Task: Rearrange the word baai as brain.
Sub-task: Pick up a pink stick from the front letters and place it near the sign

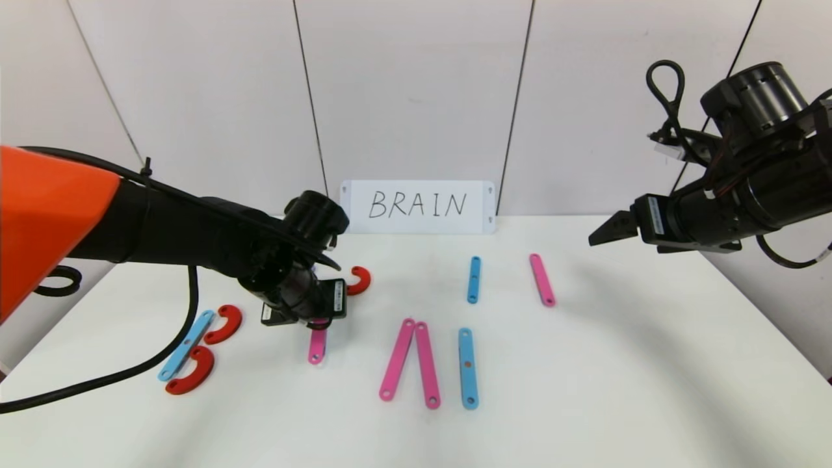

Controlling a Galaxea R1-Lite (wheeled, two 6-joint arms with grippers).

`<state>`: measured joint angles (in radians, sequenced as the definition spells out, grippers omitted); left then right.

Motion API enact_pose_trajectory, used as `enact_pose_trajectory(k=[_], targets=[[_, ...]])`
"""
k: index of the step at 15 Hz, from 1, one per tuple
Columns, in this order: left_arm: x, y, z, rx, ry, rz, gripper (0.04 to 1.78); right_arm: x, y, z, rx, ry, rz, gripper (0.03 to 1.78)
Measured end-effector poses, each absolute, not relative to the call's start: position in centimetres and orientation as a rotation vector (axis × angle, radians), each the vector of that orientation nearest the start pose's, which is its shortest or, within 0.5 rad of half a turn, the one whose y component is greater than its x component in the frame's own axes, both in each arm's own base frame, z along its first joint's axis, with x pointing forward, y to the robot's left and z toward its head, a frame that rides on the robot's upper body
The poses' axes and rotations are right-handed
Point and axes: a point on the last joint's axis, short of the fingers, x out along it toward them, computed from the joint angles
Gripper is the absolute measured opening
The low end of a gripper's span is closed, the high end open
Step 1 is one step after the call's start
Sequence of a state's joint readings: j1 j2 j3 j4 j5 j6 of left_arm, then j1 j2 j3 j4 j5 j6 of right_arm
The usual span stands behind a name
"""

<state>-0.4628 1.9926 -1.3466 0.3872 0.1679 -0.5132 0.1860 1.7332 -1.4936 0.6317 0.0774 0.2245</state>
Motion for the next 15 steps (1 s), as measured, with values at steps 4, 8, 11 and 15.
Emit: enact_pose_trajectory(k=[4, 8, 11, 15], targets=[[33.6, -16.1, 16.1, -0.137, 0.937, -0.057, 0.30, 30.1, 5.8, 24.5, 0.158, 0.909, 0.144, 1.73], [35.9, -17.2, 16.3, -0.122, 0.881, -0.092, 0.30, 30.2, 5.7, 24.4, 0.160, 0.912, 0.140, 1.73], [37.7, -18.4, 15.8, -0.109, 0.860, -0.115, 0.30, 30.2, 5.4, 24.5, 0.163, 0.906, 0.133, 1.73], [38.7, -20.1, 15.7, -0.098, 0.833, -0.155, 0.30, 30.1, 4.9, 24.8, 0.171, 0.894, 0.119, 1.73]])
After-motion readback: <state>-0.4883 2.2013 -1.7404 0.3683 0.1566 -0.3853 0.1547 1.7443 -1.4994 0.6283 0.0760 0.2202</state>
